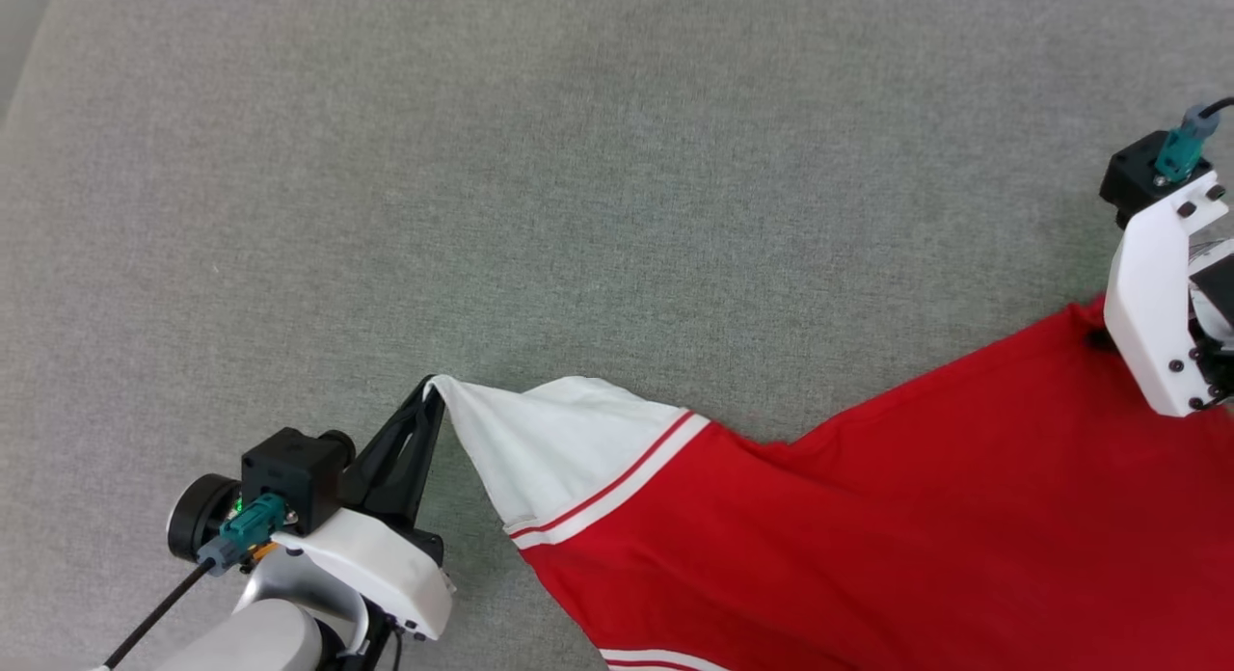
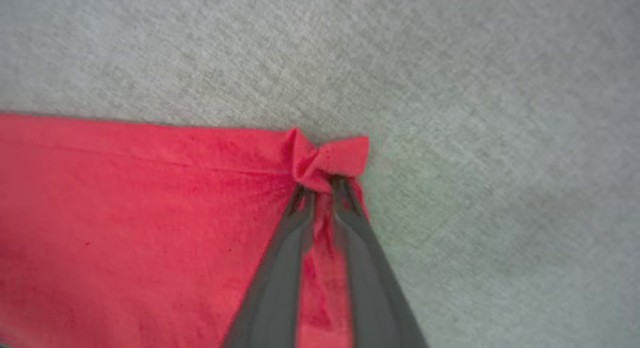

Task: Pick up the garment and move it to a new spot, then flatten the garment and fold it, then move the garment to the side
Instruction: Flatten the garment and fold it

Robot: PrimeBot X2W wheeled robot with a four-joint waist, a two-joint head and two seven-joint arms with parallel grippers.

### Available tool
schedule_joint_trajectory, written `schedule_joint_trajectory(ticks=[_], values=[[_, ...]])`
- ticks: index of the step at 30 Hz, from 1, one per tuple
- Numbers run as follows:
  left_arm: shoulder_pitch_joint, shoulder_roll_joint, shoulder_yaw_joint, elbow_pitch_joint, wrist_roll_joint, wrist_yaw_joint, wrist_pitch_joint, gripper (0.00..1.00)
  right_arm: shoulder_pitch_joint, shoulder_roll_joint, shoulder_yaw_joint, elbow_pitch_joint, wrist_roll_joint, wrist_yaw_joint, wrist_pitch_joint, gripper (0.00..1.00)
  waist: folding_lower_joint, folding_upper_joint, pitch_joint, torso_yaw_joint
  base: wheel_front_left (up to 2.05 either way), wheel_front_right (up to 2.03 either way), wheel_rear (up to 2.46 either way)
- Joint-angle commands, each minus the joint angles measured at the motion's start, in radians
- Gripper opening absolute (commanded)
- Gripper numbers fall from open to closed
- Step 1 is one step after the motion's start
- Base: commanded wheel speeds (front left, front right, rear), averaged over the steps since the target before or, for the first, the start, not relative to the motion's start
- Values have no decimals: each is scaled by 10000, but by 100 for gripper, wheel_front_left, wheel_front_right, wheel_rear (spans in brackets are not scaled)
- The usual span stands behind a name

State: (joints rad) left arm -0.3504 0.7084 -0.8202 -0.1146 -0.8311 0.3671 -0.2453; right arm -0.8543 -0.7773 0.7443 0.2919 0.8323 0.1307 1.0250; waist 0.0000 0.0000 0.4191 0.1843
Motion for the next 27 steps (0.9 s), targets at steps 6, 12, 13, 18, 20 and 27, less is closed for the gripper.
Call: schedule_joint_trajectory(ticks=[6, 12, 13, 18, 20, 27], values=[[-466, 264, 151, 114, 133, -203, 33, 0, -321, -409, 440, -385, 431, -2, -1177, 0, 0, 0, -1151, -384, 0, 0, 0], [-1566, 524, 397, 49, 359, -486, 384, 0, -711, -846, 328, -993, 772, -2, -2414, 0, 0, 0, -1795, -692, 0, 0, 0], [-1827, 544, 435, 40, 407, -549, 475, 0, -837, -886, 251, -1080, 792, -3, -2674, 0, 0, 0, -1851, -744, 0, 0, 0], [-3079, 541, 637, 28, 624, -872, 888, 0, -1338, -977, -55, -1230, 692, -2, -3765, 0, 0, 0, -1928, -915, 0, 0, 0], [-3881, 458, 674, 153, 782, -1082, 1159, 0, -1683, -961, -209, -1188, 595, -2, -4270, 0, 0, 0, -1881, -971, 0, 0, 0], [-6990, -215, 691, 1279, 1423, -2080, 1909, 0, -3176, -493, -589, -744, 36, -3, -5337, 0, 0, 0, -1317, -1272, 0, 0, 0]])
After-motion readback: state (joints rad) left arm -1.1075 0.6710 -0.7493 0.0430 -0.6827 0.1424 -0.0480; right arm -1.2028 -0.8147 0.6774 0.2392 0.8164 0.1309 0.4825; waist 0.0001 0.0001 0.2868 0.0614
